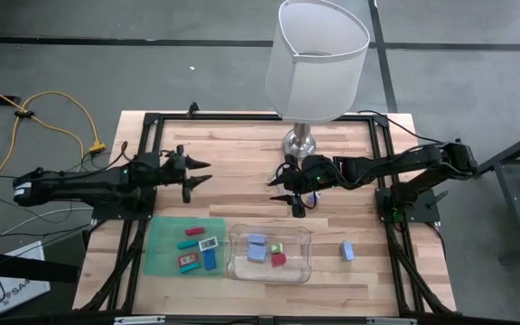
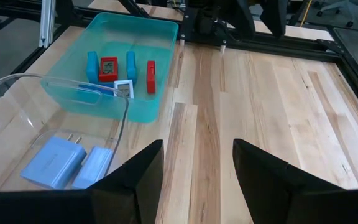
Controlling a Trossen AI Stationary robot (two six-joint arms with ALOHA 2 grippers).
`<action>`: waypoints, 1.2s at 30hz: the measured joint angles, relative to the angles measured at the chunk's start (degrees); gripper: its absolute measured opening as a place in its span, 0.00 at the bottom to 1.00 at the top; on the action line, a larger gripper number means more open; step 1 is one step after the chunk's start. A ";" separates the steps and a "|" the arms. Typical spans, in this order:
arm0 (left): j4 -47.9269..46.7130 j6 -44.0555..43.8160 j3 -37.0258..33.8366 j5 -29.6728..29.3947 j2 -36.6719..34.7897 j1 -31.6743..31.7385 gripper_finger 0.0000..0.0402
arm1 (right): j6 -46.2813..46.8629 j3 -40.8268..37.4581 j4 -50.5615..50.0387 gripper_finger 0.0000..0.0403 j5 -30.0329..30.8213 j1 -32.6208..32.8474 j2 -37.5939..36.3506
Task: Pick & Place Office items
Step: Put the violet charger adapter into the transparent bin
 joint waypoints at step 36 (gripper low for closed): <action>-9.62 -3.84 -10.02 -2.20 -25.61 -0.02 0.44 | 0.01 0.00 -0.02 0.45 -0.01 0.00 0.00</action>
